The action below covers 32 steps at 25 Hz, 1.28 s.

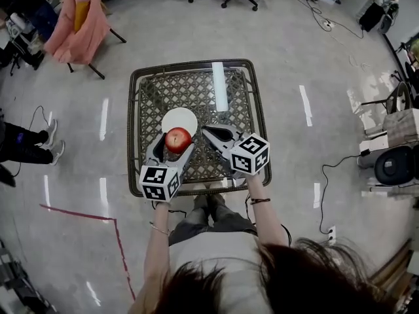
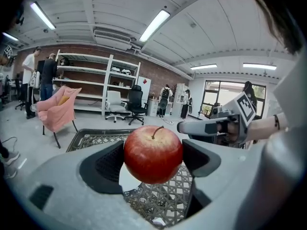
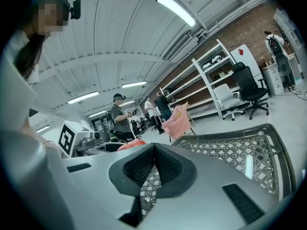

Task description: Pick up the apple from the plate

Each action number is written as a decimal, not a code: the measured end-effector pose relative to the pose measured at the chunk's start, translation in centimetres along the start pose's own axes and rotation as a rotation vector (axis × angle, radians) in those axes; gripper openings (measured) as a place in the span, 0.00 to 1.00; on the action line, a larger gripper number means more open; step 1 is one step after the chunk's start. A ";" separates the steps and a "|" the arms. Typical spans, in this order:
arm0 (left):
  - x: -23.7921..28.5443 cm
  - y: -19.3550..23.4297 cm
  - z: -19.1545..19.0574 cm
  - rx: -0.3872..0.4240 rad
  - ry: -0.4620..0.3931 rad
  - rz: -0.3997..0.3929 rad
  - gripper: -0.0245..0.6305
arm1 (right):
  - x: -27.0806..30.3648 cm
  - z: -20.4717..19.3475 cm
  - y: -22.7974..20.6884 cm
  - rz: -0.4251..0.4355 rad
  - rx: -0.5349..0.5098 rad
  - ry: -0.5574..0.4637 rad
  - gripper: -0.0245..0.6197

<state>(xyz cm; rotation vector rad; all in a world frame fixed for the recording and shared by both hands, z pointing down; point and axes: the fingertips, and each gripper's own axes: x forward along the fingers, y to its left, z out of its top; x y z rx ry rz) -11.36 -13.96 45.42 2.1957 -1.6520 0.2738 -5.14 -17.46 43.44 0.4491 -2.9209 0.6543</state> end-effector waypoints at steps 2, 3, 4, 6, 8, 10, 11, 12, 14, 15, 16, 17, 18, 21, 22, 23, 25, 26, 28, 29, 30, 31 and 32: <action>-0.2 -0.2 0.0 0.001 -0.001 -0.001 0.63 | -0.2 0.1 0.2 0.008 0.001 -0.008 0.05; -0.2 -0.3 0.0 0.005 -0.002 -0.002 0.63 | -0.2 0.1 0.3 0.010 -0.003 -0.011 0.05; -0.1 -0.5 0.0 0.010 -0.003 -0.005 0.63 | -0.3 0.2 0.3 0.013 -0.008 -0.014 0.05; -0.1 -0.7 0.2 0.018 -0.006 -0.009 0.63 | -0.3 0.5 0.5 0.015 -0.019 -0.021 0.05; -0.2 -0.9 0.3 0.022 -0.008 -0.012 0.63 | -0.3 0.7 0.6 0.018 -0.028 -0.024 0.05; -0.2 -1.0 0.3 0.027 -0.006 -0.011 0.63 | -0.2 1.0 0.7 0.022 -0.035 -0.030 0.05; -0.2 -1.0 0.2 0.029 -0.004 -0.011 0.63 | -0.2 1.1 0.7 0.024 -0.039 -0.033 0.05; -0.2 -1.0 0.1 0.030 -0.001 -0.010 0.63 | -0.2 1.1 0.7 0.025 -0.042 -0.035 0.05; -0.2 -1.1 -0.1 0.028 0.001 -0.008 0.63 | -0.3 1.2 0.7 0.027 -0.045 -0.037 0.05; -0.2 -1.1 -0.2 0.027 0.002 -0.006 0.63 | -0.4 1.2 0.7 0.028 -0.046 -0.038 0.05; -0.2 -1.1 -0.2 0.027 0.002 -0.004 0.63 | -0.5 1.2 0.6 0.028 -0.046 -0.037 0.05; -0.2 -1.0 -0.1 0.027 0.001 -0.002 0.63 | -0.5 1.3 0.6 0.027 -0.048 -0.037 0.05; -0.2 -1.0 0.1 0.027 -0.001 0.000 0.63 | -0.5 1.3 0.5 0.027 -0.049 -0.036 0.05; -0.2 -0.7 0.2 0.028 -0.004 0.004 0.63 | -0.5 1.1 0.4 0.026 -0.052 -0.025 0.05; -0.2 -0.7 0.2 0.028 -0.005 0.006 0.63 | -0.4 0.9 0.4 0.026 -0.053 -0.020 0.05; -0.2 -0.6 0.1 0.027 -0.006 0.007 0.63 | -0.4 0.8 0.4 0.027 -0.054 -0.018 0.05; 0.0 -0.6 0.1 0.027 -0.008 0.007 0.63 | -0.4 0.7 0.2 0.029 -0.055 -0.018 0.05; 0.0 -0.6 0.0 0.027 -0.007 0.007 0.63 | -0.3 0.8 0.2 0.031 -0.056 -0.019 0.05; 0.1 -0.5 0.0 0.028 -0.006 0.007 0.63 | -0.2 0.8 0.2 0.032 -0.057 -0.019 0.05; 0.1 -0.4 0.0 0.028 -0.007 0.009 0.63 | -0.2 0.8 0.1 0.033 -0.058 -0.019 0.05; 0.1 -0.4 0.0 0.030 -0.008 0.011 0.63 | -0.2 0.8 0.1 0.033 -0.059 -0.020 0.05; 0.2 -0.4 0.0 0.032 -0.009 0.013 0.63 | -0.2 0.7 0.1 0.033 -0.059 -0.020 0.05; 0.2 -0.4 0.0 0.034 -0.010 0.015 0.63 | -0.1 0.7 0.1 0.033 -0.060 -0.021 0.05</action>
